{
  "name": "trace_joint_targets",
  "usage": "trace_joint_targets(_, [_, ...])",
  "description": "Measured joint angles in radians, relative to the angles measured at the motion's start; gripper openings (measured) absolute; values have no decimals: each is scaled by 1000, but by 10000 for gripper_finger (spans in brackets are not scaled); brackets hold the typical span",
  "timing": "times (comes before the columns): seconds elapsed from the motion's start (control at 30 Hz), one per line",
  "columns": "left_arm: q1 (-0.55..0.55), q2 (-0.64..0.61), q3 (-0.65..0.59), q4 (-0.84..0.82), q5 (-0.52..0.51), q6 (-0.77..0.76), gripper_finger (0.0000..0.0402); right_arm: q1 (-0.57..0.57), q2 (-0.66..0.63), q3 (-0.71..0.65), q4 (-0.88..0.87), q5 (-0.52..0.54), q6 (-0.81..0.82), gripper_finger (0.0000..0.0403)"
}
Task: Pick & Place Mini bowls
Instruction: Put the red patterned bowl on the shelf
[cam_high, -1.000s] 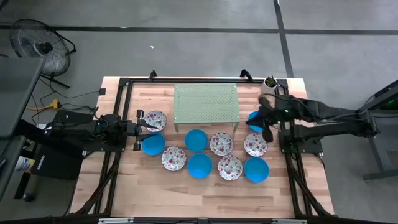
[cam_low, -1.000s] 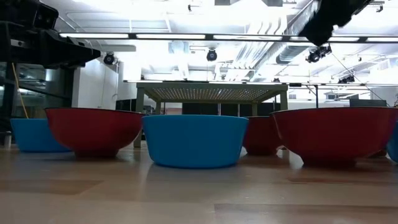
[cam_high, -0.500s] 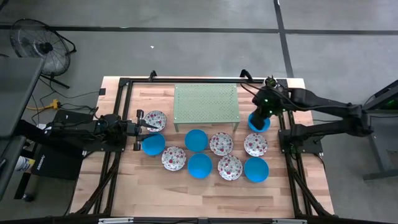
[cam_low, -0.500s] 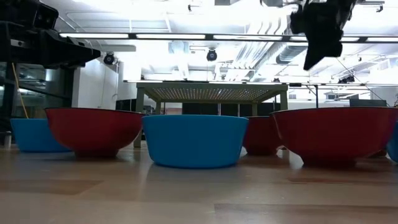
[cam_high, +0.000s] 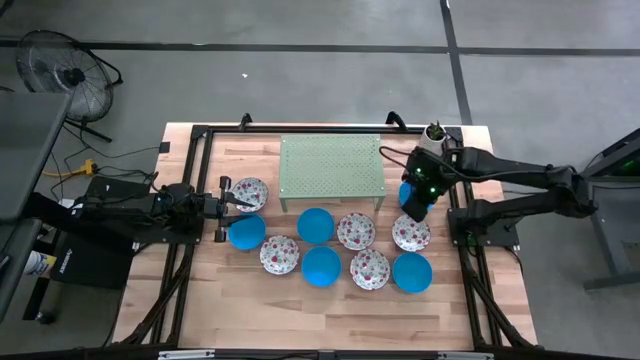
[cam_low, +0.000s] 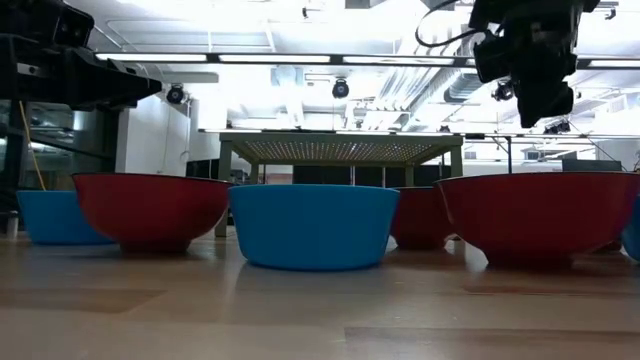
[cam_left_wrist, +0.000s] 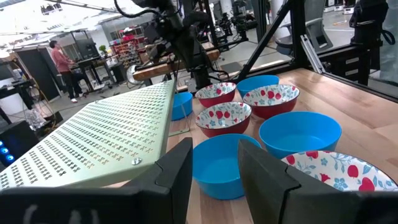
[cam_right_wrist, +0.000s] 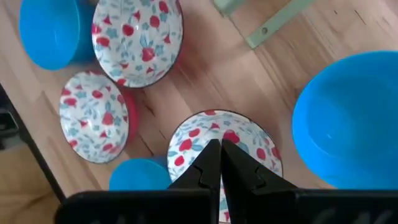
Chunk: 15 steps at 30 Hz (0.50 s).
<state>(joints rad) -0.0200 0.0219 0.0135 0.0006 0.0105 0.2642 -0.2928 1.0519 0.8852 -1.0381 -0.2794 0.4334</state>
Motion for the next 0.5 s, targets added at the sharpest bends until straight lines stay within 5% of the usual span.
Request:
trace_joint_targets(0.3, [0, 0, 0, 0, 0, 0, 124, 139, 51, 0, -19, 12, -340, 16])
trace_joint_targets(0.5, [0, 0, 0, 0, 0, 0, 124, 196, 110, 0, -20, 113, -532, 52])
